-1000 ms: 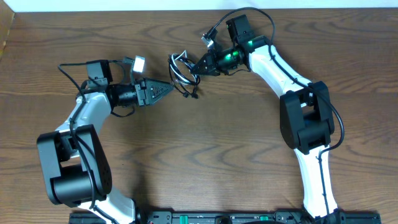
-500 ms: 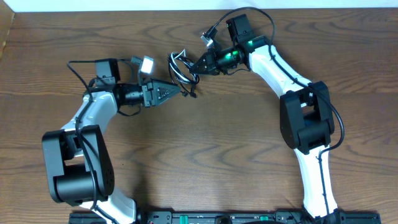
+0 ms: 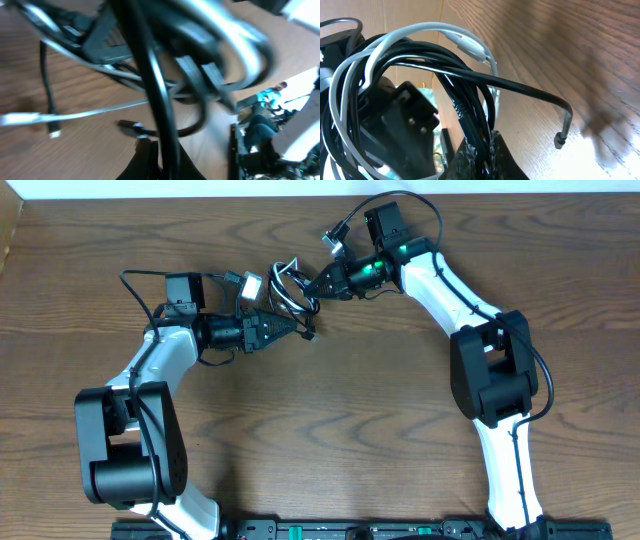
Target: Untangle cables
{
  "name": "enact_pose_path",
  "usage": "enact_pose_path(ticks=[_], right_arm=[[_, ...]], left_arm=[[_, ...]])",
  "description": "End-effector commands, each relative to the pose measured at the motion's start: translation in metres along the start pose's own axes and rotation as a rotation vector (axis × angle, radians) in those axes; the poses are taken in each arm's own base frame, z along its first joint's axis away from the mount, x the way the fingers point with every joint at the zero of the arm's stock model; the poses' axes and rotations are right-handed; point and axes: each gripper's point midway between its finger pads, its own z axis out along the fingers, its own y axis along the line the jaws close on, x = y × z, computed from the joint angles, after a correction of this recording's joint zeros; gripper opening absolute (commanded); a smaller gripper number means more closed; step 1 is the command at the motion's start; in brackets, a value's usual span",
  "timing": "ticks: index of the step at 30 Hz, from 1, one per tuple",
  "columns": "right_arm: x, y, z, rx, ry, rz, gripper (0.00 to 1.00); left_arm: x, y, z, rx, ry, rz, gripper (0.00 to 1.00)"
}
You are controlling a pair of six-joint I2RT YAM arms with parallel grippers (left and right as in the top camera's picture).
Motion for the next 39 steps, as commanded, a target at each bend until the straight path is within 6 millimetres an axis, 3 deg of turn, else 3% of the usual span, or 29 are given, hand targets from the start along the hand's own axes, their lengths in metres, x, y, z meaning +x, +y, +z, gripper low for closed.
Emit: enact_pose_path(ticks=[1,11,15,19,25,30,34,38,39], right_arm=[[0.000,0.034,-0.010,-0.079,0.009,-0.045,0.01],[0.008,0.044,-0.001,-0.118,0.039,-0.123,0.01],[0.012,0.054,-0.002,-0.172,0.057,-0.164,0.01],[0.012,0.057,-0.004,-0.195,0.058,-0.185,0.01],[0.011,0.056,-0.006,-0.194,0.054,-0.187,0.01],[0.011,0.056,-0.005,-0.190,0.053,-0.191,0.01],[0.011,0.055,-0.005,-0.184,0.052,-0.190,0.01],[0.010,0.051,-0.004,-0.165,0.046,-0.187,0.01],[0.010,0.051,-0.004,-0.161,0.045,-0.185,0.01]], left_arm=[[-0.004,0.019,-0.008,-0.127,0.001,-0.021,0.10],[0.001,0.082,-0.032,-0.510,-0.033,-0.301,0.10],[0.014,0.111,-0.053,-0.727,-0.054,-0.440,0.12],[0.025,0.127,-0.071,-0.882,-0.075,-0.545,0.16],[0.031,0.133,-0.083,-0.949,-0.091,-0.593,0.17],[0.031,0.134,-0.083,-0.949,-0.092,-0.593,0.37],[0.031,0.134,-0.084,-0.950,-0.091,-0.593,0.48],[0.031,0.134,-0.084,-0.950,-0.091,-0.594,0.51],[0.032,0.134,-0.085,-0.951,-0.091,-0.597,0.57]])
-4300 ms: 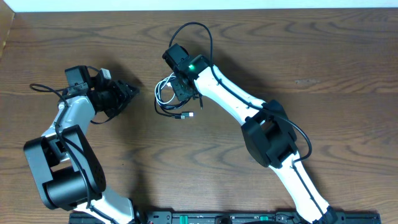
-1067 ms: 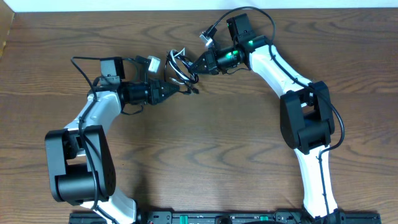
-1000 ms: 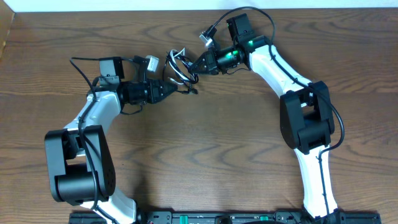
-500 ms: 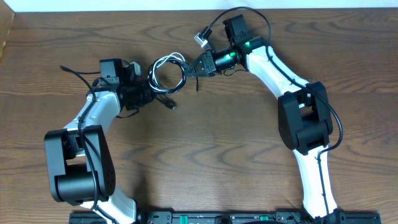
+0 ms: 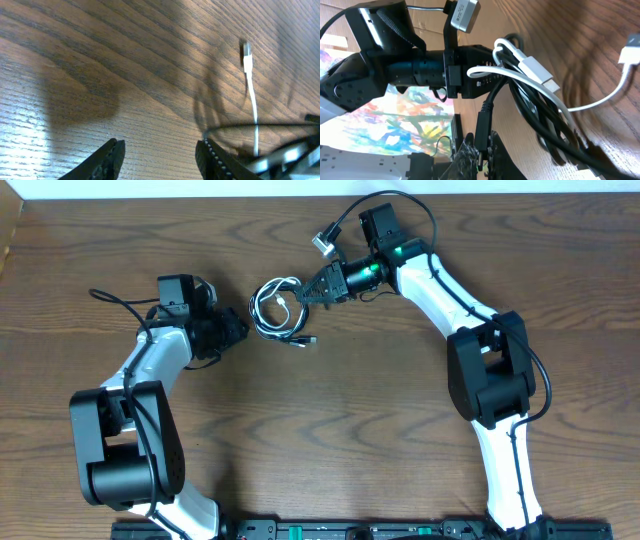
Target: Untangle cables
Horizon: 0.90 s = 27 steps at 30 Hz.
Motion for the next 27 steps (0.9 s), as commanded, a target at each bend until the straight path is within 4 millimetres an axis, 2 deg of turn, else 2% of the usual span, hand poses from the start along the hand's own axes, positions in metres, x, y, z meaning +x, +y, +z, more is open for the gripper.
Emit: enact_pose_path(ticks=[1,4,5,7,12,16,22,27], right_arm=[[-0.005,0.024,-0.007,-0.021,-0.009,-0.062,0.01],[-0.004,0.024,-0.007,-0.021,-0.008,-0.060,0.01],[-0.004,0.024,-0.007,-0.021,-0.008,-0.060,0.01],[-0.004,0.024,-0.007,-0.021,-0.008,-0.060,0.01],[-0.004,0.024,-0.007,-0.021,-0.007,-0.057,0.01],[-0.003,0.025,-0.004,-0.023,-0.001,-0.062,0.01],[0.001,0.029,0.004,-0.029,0.013,-0.071,0.01],[0.002,0.030,0.007,-0.032,0.019,-0.072,0.01]], left_arm=[[-0.005,0.002,-0.006,-0.010,-0.020,-0.001,0.62],[-0.006,0.007,-0.008,-0.017,-0.017,-0.018,0.65],[-0.006,0.009,-0.009,-0.011,-0.016,-0.023,0.64],[-0.007,0.006,-0.012,0.042,-0.004,-0.014,0.56],[-0.008,-0.032,-0.032,0.380,0.015,0.133,0.54],[0.000,-0.064,-0.049,0.595,0.017,0.275,0.58],[0.013,-0.086,-0.046,0.639,0.036,0.365,0.62],[0.015,-0.084,-0.037,0.578,0.036,0.382,0.62]])
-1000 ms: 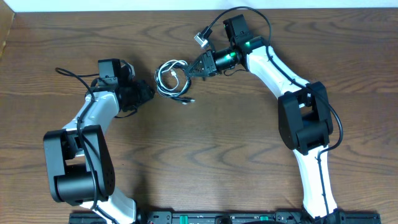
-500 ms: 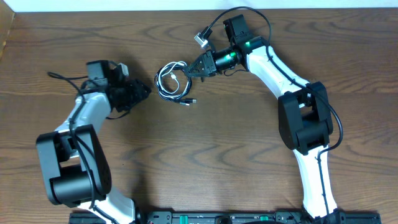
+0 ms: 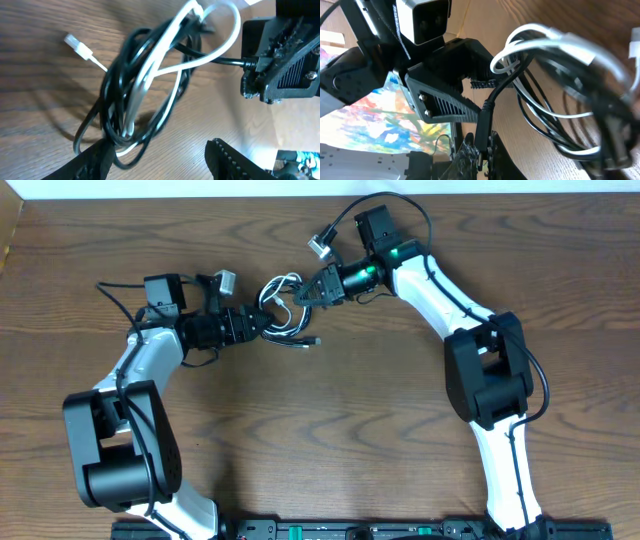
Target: Untangle cables
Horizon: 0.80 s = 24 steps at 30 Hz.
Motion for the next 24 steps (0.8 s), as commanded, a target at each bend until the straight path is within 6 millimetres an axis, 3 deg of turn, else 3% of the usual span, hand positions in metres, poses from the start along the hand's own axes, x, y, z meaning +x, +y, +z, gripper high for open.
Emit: enact_pose_path(ticks=[1,10,20,24], right_arm=[[-0.002,0.029,-0.001,-0.034,0.005,-0.067,0.01],[-0.001,0.030,0.002,-0.039,0.010,-0.068,0.01],[0.002,0.033,0.006,-0.046,0.019,-0.070,0.01],[0.003,0.034,0.009,-0.049,0.027,-0.072,0.01]], left_arm=[[-0.003,-0.004,0.000,-0.013,-0.005,0.053,0.62],[-0.005,0.026,-0.003,-0.191,-0.020,-0.032,0.62],[-0.008,0.032,-0.004,-0.228,-0.029,-0.024,0.64],[-0.007,0.027,0.001,-0.221,-0.022,-0.009,0.54]])
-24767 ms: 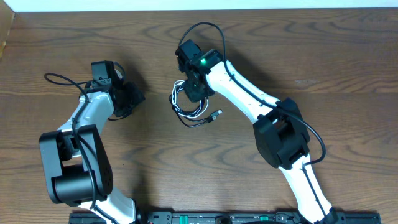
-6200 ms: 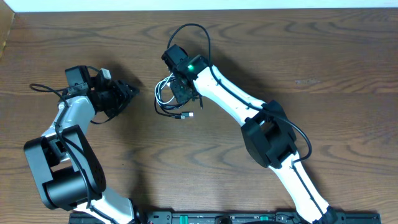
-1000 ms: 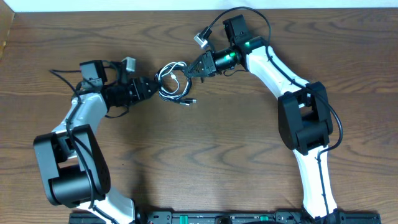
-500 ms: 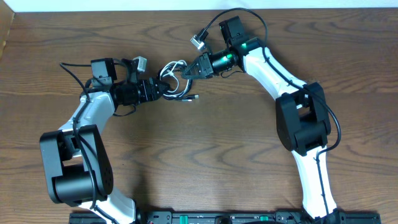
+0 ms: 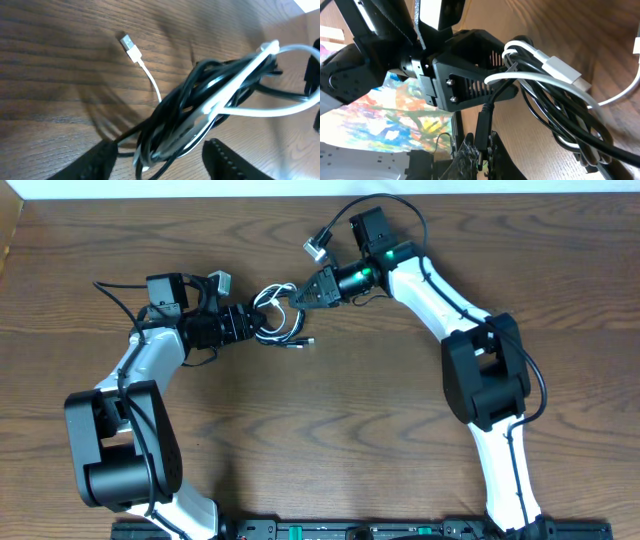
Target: Untangle cables
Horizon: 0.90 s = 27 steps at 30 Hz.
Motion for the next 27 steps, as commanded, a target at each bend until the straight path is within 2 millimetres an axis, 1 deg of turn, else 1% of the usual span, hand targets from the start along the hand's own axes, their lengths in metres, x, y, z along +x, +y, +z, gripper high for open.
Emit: enact_pose_path(ticks=[1,3,5,6,7,8,9,12,15,19,24,27], right_arm=[[0.000,0.031,0.002,-0.042,0.011,-0.068,0.01],[0.001,0.032,0.003,-0.043,0.015,-0.069,0.01],[0.001,0.032,0.005,-0.044,0.017,-0.069,0.01],[0.001,0.032,0.005,-0.044,0.017,-0.069,0.01],[0.001,0.032,0.005,-0.044,0.017,-0.069,0.01],[0.001,0.032,0.005,-0.043,0.017,-0.068,0.01],[0.001,0.032,0.005,-0.043,0.018,-0.066,0.01],[0.003,0.031,0.005,-0.041,0.020,-0.078,0.01],[0.004,0.026,0.006,-0.010,0.020,-0.065,0.01],[0.005,0.013,0.006,0.061,0.015,-0.039,0.01],[0.009,-0.007,0.005,0.179,0.013,-0.003,0.01],[0.013,-0.017,0.008,0.245,0.021,0.005,0.01]], left_arm=[[-0.003,-0.008,0.002,-0.008,-0.006,0.033,0.54],[-0.002,-0.013,0.005,-0.001,-0.002,0.045,0.50],[-0.002,-0.017,0.007,0.004,0.002,0.055,0.34],[-0.001,-0.017,0.007,0.004,0.002,0.056,0.24],[-0.001,-0.017,0.007,0.004,0.002,0.056,0.15],[-0.001,-0.017,0.007,0.004,0.002,0.055,0.10],[-0.002,-0.016,0.007,0.004,0.002,0.055,0.08],[-0.002,-0.016,0.007,0.003,0.001,0.054,0.08],[-0.002,-0.016,0.007,0.004,0.002,0.054,0.07],[-0.002,-0.016,0.007,0.004,0.001,0.054,0.07],[-0.002,-0.016,0.007,0.004,0.001,0.054,0.08],[-0.002,-0.017,0.007,0.006,0.001,0.054,0.07]])
